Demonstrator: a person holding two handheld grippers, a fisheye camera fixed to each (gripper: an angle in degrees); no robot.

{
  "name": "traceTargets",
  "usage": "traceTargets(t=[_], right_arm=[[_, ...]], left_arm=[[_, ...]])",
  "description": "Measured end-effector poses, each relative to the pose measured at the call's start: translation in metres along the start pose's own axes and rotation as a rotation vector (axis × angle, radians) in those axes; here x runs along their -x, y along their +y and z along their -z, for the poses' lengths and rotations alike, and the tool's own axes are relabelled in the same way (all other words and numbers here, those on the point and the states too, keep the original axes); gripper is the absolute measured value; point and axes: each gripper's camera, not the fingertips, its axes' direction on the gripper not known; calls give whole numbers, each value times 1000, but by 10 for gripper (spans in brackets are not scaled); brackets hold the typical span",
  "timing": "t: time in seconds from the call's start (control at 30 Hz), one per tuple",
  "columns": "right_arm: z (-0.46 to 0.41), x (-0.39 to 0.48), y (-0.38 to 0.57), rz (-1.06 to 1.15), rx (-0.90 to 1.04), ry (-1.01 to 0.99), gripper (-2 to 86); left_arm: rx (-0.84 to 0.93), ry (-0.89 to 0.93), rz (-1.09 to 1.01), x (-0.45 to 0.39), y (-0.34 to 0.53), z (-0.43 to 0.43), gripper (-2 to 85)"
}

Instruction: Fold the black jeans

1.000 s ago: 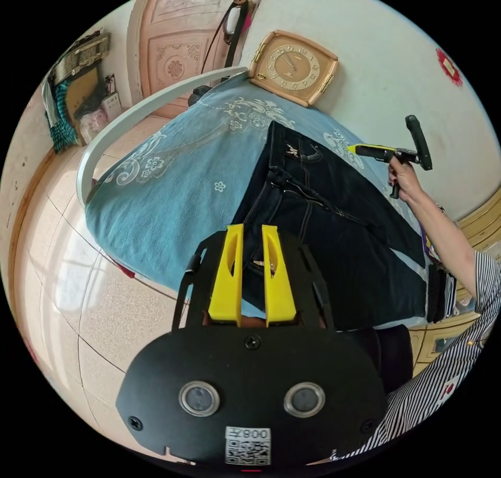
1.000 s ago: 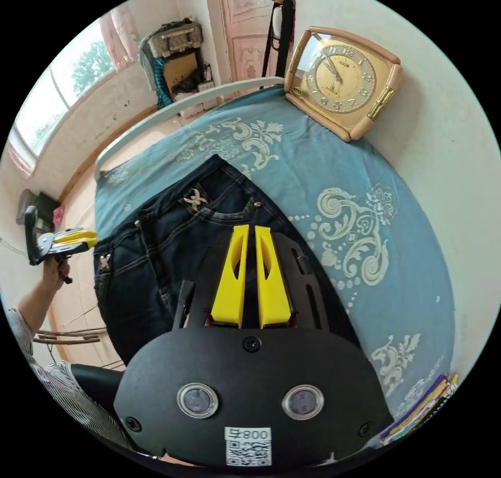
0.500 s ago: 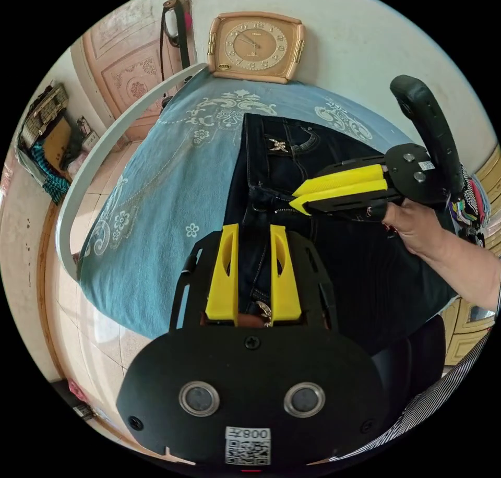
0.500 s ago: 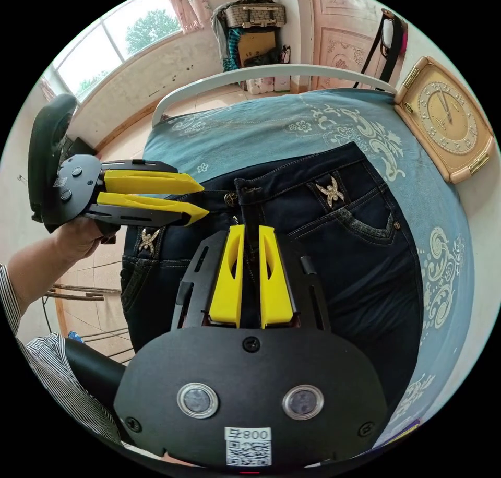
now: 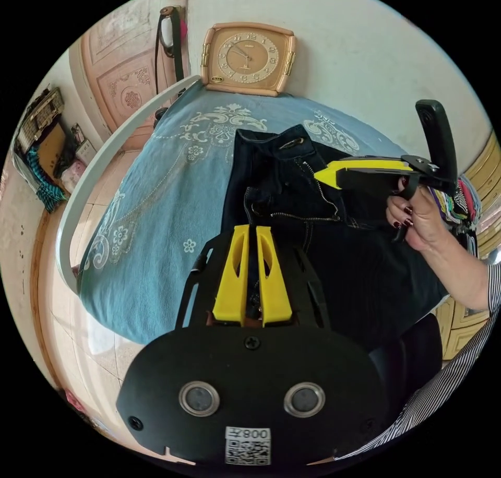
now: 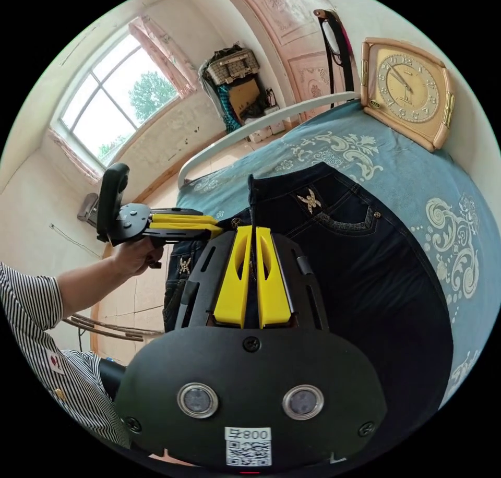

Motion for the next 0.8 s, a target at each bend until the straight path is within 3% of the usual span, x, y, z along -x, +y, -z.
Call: traceTargets(t=[0.1, 0.23, 0.37, 0.53, 0.67, 0.8], right_arm=[[0, 5, 7, 55, -6, 11, 9], [-37, 15, 14, 151, 155, 91, 11], [-69, 16, 24, 182, 273, 153, 15], [-70, 11, 33, 168, 260, 152, 19], [-61, 3, 38, 114, 250, 106, 19], [-28, -6, 53, 44, 184, 46, 7]], left_arm=[[42, -12, 11, 2, -9, -18, 20], [109, -5, 59, 8, -10, -45, 16], [-4, 4, 143, 19, 3, -32, 12], [-145, 108, 149, 16, 7, -17, 4], [59, 35, 82, 5, -4, -61, 2], [41, 6, 43, 4, -1, -65, 2]])
